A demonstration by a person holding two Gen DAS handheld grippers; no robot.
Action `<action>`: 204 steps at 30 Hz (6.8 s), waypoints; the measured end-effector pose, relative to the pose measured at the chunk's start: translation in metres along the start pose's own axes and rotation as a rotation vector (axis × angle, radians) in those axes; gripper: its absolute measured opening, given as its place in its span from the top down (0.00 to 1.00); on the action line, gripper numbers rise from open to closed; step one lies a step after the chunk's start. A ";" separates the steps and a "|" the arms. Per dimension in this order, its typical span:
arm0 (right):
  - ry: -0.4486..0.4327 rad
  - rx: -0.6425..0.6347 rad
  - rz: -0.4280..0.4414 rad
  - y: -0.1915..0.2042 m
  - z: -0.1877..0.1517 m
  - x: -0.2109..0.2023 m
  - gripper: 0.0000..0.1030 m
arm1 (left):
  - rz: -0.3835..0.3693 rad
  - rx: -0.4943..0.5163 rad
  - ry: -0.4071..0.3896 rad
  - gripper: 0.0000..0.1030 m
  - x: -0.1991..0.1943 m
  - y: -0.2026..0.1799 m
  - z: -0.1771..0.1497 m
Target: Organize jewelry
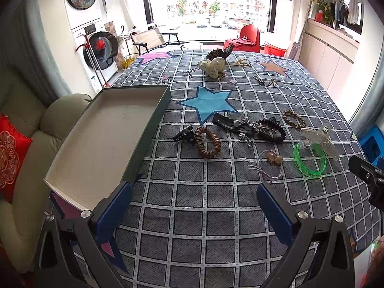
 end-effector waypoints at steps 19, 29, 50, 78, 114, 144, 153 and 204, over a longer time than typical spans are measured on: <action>0.009 0.003 -0.002 -0.001 -0.001 0.003 0.01 | 0.018 0.010 0.028 0.00 0.013 -0.004 -0.001; 0.037 0.022 -0.010 -0.013 -0.001 0.020 0.01 | -0.023 0.001 0.076 0.00 0.033 -0.001 0.000; 0.162 0.048 0.063 -0.031 0.001 0.083 0.08 | -0.119 0.001 0.139 0.37 0.109 -0.014 0.026; 0.154 0.042 0.102 -0.012 0.004 0.101 0.93 | -0.251 0.020 0.054 0.88 0.075 -0.010 0.027; 0.068 -0.382 0.444 0.274 0.115 0.072 0.93 | 0.023 -0.250 -0.087 0.88 0.060 0.205 0.081; 0.225 -0.381 0.459 0.354 0.122 0.172 0.59 | 0.140 -0.202 0.181 0.87 0.156 0.208 0.087; 0.153 -0.330 0.486 0.305 0.115 0.122 0.50 | 0.186 -0.149 0.160 0.72 0.153 0.196 0.088; 0.169 -0.021 0.343 0.038 -0.012 0.072 0.14 | -0.019 0.042 0.097 0.00 0.056 0.036 0.024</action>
Point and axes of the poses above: each gripper's, at about its wrist camera, not at the fingertips, and x roughly the way its jaws point, y to its left, z to its top, the point moved 2 cm from there along x, roughly the way its jaws point, and after that the axes turned 4 degrees about y, right-handed, at the moved point
